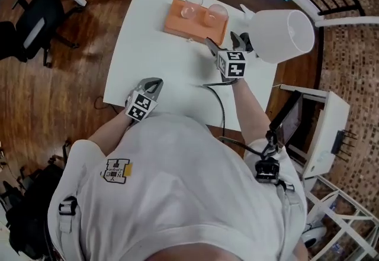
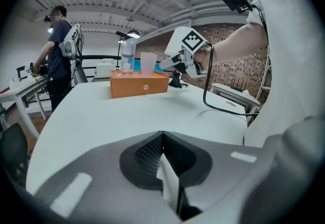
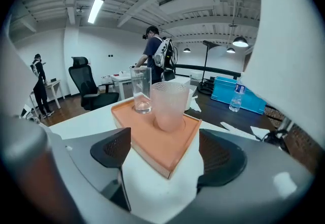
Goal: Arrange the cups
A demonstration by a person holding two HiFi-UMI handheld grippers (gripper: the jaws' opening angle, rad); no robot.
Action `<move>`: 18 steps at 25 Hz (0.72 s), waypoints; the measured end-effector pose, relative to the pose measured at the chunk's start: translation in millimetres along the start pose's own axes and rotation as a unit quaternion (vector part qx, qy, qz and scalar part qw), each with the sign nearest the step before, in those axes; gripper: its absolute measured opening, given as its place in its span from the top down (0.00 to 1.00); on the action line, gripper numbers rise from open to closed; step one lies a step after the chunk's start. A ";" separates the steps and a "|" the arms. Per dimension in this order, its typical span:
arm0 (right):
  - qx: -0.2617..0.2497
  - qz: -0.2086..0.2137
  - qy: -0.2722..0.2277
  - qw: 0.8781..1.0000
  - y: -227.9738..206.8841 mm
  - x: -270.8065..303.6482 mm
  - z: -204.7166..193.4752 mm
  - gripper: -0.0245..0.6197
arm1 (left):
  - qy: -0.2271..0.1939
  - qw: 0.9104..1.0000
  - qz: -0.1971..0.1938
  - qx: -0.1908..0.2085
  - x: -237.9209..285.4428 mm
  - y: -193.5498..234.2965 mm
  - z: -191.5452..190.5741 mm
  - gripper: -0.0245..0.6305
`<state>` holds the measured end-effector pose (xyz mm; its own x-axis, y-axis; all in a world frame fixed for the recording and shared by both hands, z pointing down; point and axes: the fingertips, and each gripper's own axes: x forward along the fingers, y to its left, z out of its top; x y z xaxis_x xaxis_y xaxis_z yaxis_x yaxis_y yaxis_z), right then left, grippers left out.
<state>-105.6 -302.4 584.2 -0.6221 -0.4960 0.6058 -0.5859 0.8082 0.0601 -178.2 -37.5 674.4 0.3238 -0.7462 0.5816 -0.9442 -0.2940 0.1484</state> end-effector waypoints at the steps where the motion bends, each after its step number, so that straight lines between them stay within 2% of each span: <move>1: 0.003 0.000 0.001 1.000 3.3 -6.8 -5.2 0.32 | 0.000 1.000 -0.001 0.002 0.1 -1.5 -0.2 0.96; 11: 0.029 0.000 0.019 0.999 46.9 -73.6 -66.6 0.38 | 0.005 0.999 -0.005 0.033 -3.2 -5.1 -2.2 0.96; 18: 0.055 0.024 0.040 0.997 74.7 -102.1 -114.8 0.41 | 0.005 1.000 0.014 0.016 1.5 -0.2 -8.0 0.96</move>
<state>-26.3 -154.9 617.9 -0.6100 -0.4263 0.6679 -0.6125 0.7885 -0.0561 -178.1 -33.8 681.7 0.2962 -0.7484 0.5934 -0.9506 -0.2916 0.1067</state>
